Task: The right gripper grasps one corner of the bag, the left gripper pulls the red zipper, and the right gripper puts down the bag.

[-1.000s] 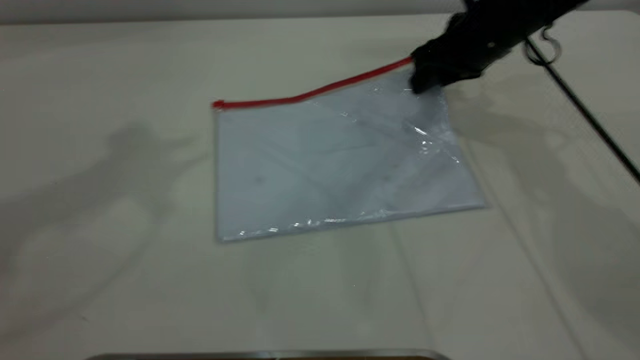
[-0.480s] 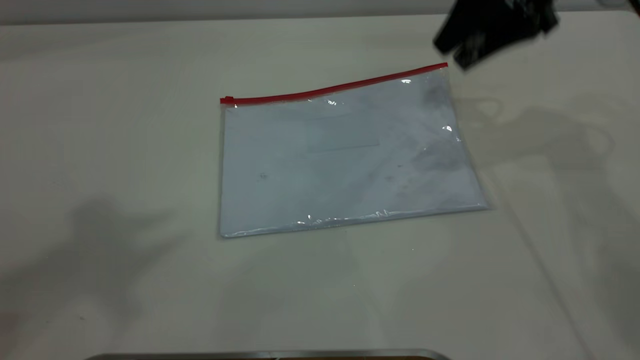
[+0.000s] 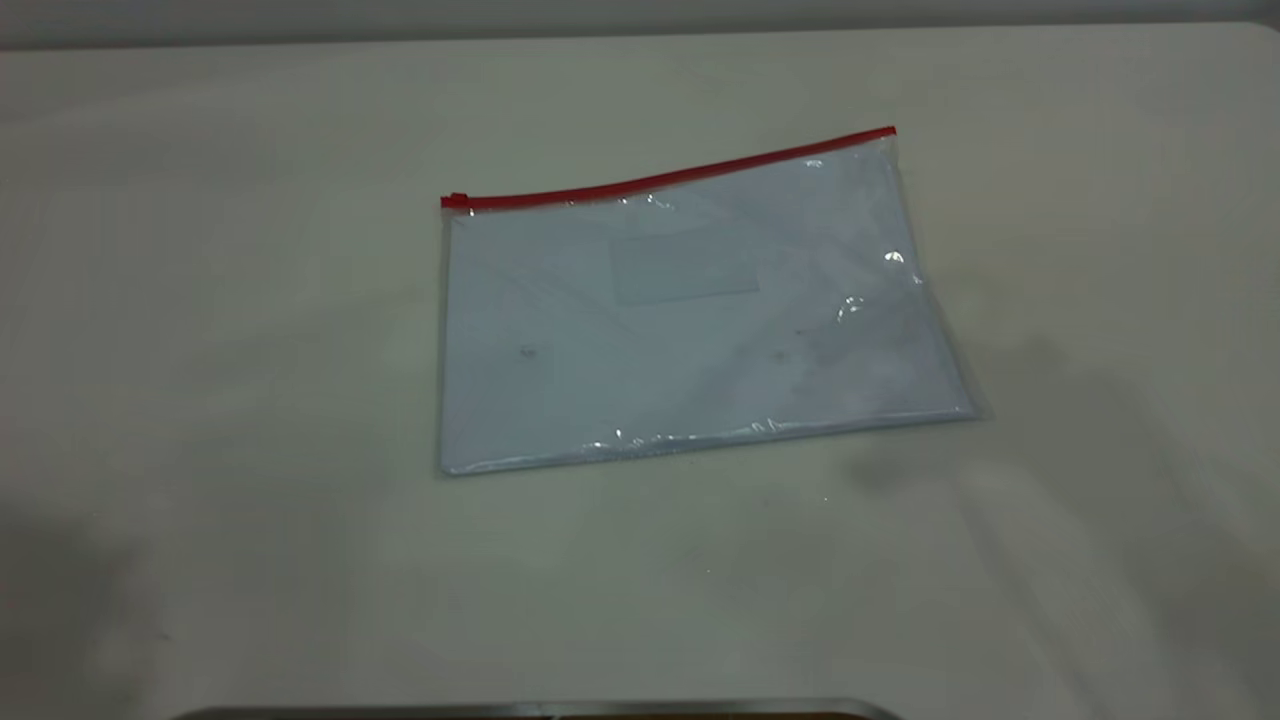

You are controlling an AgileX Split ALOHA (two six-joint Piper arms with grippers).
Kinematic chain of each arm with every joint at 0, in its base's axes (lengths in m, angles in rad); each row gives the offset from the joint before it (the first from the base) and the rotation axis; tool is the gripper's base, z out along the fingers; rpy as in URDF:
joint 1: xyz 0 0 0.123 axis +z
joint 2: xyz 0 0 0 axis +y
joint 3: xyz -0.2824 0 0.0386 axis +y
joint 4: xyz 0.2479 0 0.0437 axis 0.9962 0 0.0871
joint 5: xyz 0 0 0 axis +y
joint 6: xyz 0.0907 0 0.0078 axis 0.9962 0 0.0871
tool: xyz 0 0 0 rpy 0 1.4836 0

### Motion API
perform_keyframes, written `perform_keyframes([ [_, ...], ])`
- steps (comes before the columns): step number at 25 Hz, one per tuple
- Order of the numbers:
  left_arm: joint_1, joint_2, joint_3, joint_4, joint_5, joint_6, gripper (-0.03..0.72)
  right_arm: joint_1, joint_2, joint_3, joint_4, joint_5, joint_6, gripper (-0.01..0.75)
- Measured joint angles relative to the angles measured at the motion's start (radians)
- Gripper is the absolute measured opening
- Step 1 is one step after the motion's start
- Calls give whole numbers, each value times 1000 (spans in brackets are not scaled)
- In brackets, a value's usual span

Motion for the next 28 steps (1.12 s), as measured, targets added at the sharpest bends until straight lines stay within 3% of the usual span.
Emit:
perform_keyframes([
  [6, 0, -133, 197, 188, 0, -131, 369, 52, -286, 244, -122, 12, 187, 385],
  [19, 0, -412, 741, 188, -6, -151, 369, 52, -696, 902, -266, -37, 291, 385],
  [22, 0, -472, 808, 188, -21, -151, 369, 52, -787, 985, -266, -93, 291, 385],
  [28, 0, -552, 824, 187, -44, -151, 369, 52, -872, 994, -266, -137, 283, 385],
])
